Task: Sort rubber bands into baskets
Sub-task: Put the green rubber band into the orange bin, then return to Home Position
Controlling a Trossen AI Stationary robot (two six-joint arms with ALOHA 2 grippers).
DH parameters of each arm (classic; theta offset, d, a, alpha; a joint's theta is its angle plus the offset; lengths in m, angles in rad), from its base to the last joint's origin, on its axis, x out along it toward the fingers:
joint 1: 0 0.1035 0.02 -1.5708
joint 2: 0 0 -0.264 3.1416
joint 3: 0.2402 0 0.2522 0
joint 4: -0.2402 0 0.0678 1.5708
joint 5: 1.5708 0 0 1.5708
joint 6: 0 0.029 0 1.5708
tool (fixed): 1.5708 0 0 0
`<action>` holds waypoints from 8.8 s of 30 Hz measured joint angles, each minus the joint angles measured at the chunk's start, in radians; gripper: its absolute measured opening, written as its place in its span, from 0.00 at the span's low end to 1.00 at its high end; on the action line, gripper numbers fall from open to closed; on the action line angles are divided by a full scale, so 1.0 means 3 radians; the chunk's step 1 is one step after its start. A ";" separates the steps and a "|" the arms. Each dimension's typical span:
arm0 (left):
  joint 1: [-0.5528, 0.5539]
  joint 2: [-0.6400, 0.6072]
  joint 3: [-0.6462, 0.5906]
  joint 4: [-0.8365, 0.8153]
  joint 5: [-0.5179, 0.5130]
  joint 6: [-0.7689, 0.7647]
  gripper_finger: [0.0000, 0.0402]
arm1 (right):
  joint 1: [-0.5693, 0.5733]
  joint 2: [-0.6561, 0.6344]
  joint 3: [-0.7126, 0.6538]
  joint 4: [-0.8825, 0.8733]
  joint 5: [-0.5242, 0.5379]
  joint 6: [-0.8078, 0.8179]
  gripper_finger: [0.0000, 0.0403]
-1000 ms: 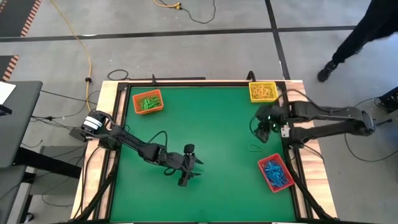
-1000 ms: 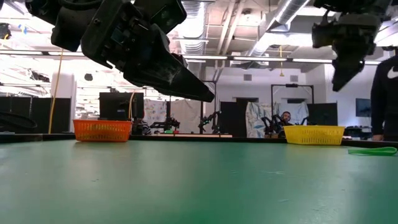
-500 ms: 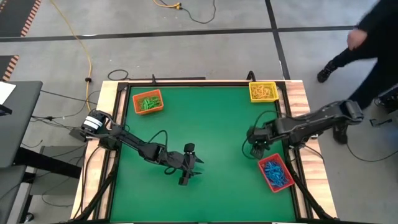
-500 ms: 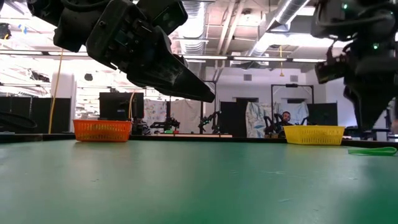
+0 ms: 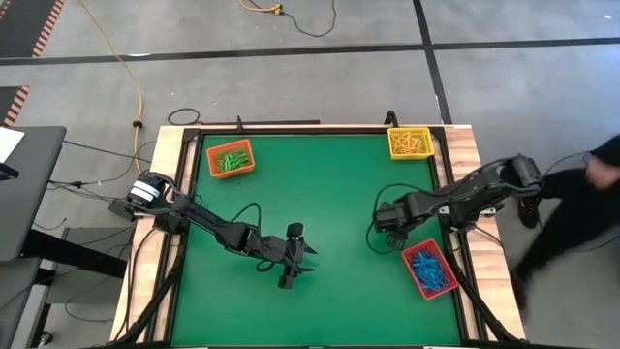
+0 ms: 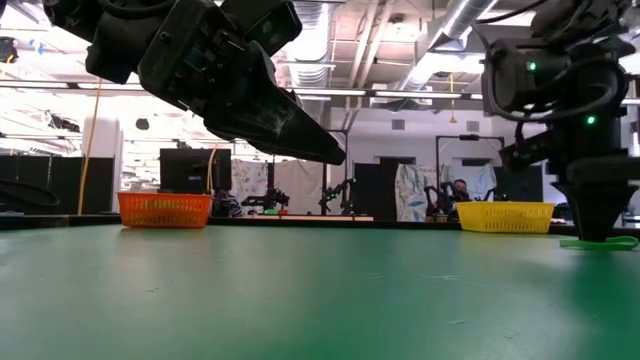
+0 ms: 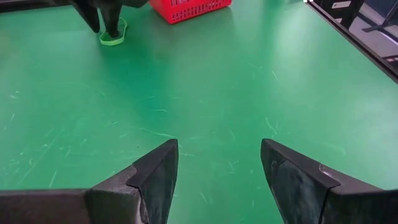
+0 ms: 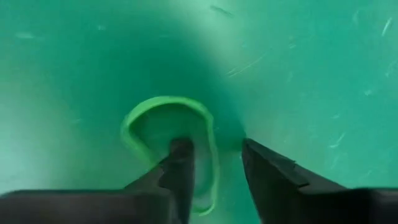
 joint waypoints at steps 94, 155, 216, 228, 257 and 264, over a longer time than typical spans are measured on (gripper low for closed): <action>0.0645 -0.0024 0.0014 0.0565 -0.0150 -0.0112 0.00 | 0.0208 -0.0061 0.0264 0.3244 0.0921 -0.1649 0.10; 0.3745 -0.2143 -0.0812 -0.2404 0.0491 0.0606 0.00 | 0.0235 0.0231 0.0264 0.3122 0.0874 -0.1588 0.57; 0.4114 -0.2135 -0.0918 -0.2618 0.0647 0.0112 0.42 | 0.0257 0.0228 0.0264 0.3174 0.0876 -0.1587 0.57; 0.3927 -0.2747 -0.0917 -0.2617 0.0722 0.0122 0.42 | 0.0252 0.0228 0.0264 0.3210 0.0893 -0.1664 0.57; 0.2319 -0.4875 -0.1254 -0.2764 0.0342 -0.0300 0.42 | 0.0259 -0.1823 0.0263 0.2182 0.0860 -0.2549 0.57; 0.2032 -0.4892 -0.1544 -0.2449 0.0165 -0.0365 0.42 | 0.0258 -0.2481 0.0090 0.1968 0.0858 -0.2562 0.57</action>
